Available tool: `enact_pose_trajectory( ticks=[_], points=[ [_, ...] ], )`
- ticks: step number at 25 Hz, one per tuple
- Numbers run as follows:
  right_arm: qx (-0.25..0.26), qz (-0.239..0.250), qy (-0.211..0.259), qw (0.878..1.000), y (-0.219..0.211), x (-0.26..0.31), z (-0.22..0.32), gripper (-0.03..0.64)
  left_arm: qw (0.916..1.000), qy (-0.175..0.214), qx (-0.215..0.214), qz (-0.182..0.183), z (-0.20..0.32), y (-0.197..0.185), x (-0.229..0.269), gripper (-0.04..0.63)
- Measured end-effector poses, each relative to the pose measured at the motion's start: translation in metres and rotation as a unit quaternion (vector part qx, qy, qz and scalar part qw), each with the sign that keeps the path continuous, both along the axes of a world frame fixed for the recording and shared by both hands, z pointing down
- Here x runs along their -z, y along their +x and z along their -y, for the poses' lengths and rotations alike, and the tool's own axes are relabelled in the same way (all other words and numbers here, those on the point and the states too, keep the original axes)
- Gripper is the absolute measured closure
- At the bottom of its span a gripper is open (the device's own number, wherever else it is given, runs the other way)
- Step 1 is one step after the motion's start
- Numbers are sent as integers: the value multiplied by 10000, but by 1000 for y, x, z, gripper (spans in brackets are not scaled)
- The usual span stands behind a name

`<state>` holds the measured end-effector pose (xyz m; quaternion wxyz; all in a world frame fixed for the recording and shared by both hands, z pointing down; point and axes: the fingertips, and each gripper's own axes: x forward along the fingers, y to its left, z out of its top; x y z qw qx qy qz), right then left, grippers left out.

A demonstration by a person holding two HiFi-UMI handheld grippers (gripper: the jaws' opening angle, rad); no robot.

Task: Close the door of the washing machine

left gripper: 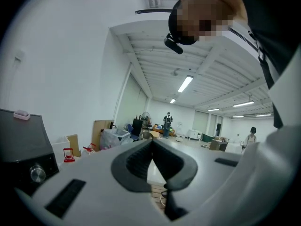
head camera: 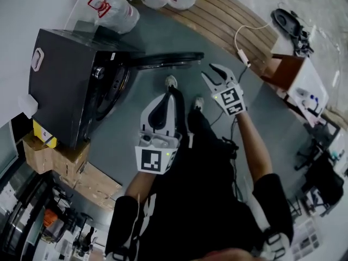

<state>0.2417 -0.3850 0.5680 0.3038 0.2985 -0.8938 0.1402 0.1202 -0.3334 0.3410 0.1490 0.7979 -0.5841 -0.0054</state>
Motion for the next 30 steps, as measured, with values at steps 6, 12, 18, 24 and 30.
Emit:
enact_pose_trajectory(
  ticks=[6, 12, 18, 24, 30],
  points=[
    [389, -684, -278, 9965, 12, -81, 22, 472, 9998, -215, -27, -54, 19, 7, -26, 589],
    [683, -1054, -489, 9909, 16, -144, 35, 472, 9992, -380, -10, -78, 32, 4, -47, 589],
    [966, -1449, -504, 9834, 12, -192, 50, 474, 9989, -459, -34, -27, 40, -2, -65, 589],
    [1357, -1821, -530, 9724, 15, -226, 59, 475, 9984, -561, -31, -48, 41, 0, -79, 589],
    [1807, -1899, -439, 9640, -3, -240, 63, 500, 9979, -650, -30, -52, 40, -1, -89, 589]
  ],
)
